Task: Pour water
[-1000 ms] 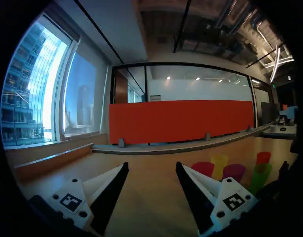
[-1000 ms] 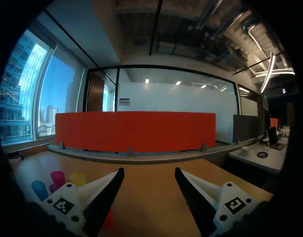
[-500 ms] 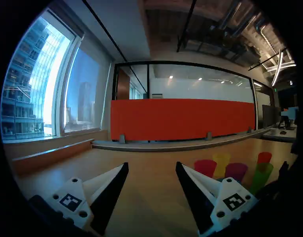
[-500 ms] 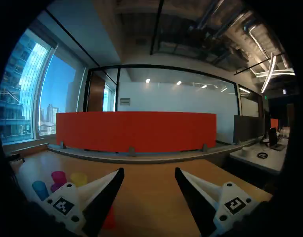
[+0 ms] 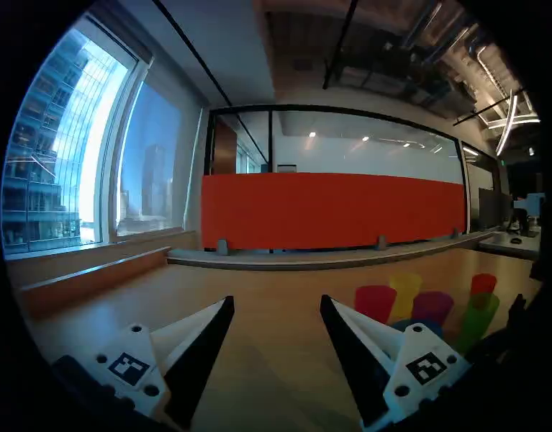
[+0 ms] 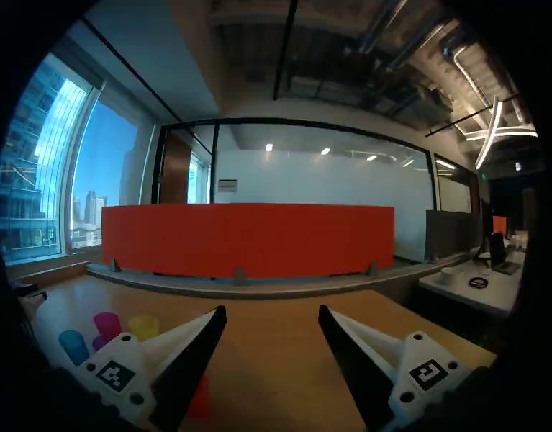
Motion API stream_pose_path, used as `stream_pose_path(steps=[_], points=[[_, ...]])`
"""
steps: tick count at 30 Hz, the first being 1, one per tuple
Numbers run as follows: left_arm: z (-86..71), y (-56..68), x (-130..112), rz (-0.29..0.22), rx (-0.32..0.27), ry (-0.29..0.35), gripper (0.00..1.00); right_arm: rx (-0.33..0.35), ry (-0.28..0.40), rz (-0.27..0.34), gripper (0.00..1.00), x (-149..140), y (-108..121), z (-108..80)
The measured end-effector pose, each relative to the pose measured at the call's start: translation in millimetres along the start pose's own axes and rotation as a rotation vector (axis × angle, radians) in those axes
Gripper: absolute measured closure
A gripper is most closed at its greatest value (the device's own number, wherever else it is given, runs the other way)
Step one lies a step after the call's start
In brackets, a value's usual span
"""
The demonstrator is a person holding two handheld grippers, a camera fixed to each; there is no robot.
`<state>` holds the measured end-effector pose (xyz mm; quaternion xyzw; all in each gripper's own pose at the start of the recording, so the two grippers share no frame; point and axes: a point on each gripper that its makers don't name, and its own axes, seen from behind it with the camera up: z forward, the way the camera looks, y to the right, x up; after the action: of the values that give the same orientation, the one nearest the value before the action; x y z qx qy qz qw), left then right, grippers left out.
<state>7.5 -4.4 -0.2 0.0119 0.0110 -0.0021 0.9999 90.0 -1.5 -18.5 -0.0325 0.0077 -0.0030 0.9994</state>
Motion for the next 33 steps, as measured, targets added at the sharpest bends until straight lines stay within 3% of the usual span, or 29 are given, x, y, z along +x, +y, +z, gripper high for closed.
stream_pose_path(steps=[33], points=[[2.1,2.8,-5.3,0.003,-0.012,-0.021,0.12,0.027,0.025,0.004,0.01,2.1,1.3,-5.2]])
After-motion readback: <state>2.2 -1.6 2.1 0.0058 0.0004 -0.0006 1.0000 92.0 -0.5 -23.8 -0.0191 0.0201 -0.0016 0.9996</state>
